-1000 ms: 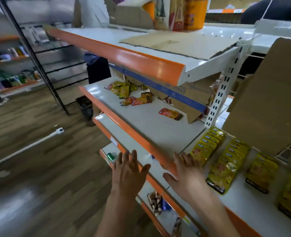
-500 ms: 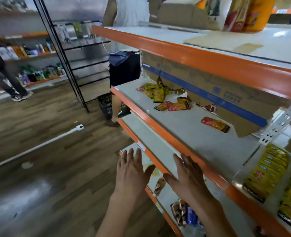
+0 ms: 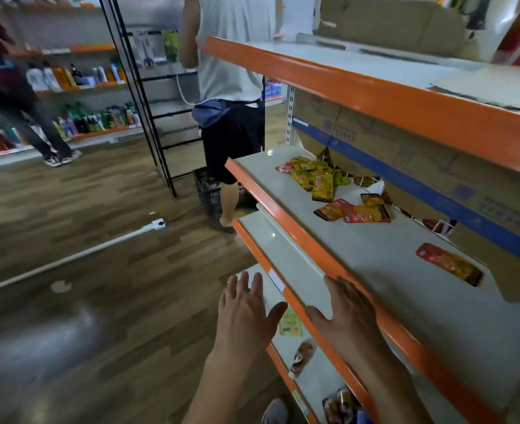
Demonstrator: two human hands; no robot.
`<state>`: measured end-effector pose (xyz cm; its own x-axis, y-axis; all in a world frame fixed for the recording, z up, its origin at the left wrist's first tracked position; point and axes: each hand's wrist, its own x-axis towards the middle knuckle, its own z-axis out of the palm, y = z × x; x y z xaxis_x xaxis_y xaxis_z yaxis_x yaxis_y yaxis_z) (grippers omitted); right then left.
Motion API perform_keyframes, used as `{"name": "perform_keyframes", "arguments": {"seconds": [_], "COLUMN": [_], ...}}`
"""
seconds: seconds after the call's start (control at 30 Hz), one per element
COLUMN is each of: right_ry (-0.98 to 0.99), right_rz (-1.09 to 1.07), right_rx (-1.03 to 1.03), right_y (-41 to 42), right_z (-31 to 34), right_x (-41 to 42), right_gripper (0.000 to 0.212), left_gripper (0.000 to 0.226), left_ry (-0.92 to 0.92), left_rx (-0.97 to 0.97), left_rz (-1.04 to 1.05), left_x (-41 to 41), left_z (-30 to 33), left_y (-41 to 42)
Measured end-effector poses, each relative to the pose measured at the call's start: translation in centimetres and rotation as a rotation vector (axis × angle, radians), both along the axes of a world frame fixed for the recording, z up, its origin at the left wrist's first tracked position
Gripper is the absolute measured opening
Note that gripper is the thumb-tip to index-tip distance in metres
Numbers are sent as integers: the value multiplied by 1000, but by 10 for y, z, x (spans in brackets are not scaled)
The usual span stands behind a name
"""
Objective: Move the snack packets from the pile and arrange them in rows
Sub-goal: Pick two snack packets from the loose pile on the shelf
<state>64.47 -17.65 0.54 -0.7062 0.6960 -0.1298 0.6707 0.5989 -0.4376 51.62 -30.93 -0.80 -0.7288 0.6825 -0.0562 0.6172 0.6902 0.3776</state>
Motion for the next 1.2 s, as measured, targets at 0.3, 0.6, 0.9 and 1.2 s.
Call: {"name": "perform_keyframes", "arguments": {"seconds": [0.3, 0.6, 0.9, 1.2], "right_ry": [40, 29, 32, -51], "right_rz": [-150, -352, -351, -469], "right_rx": [27, 12, 206, 275], "right_y": [79, 144, 189, 225], "right_z": [-8, -18, -54, -53], "right_x": [-75, -101, -119, -147], "right_gripper": [69, 46, 51, 52], "left_gripper": [75, 69, 56, 42], "left_ry": [24, 25, -6, 23], "left_rx": [-28, 17, 106, 171], "left_rz": [-150, -292, -498, -700], "left_x": [-84, -128, -139, -156], "left_z": [-6, -11, -20, -39], "left_y": [84, 170, 252, 314]}}
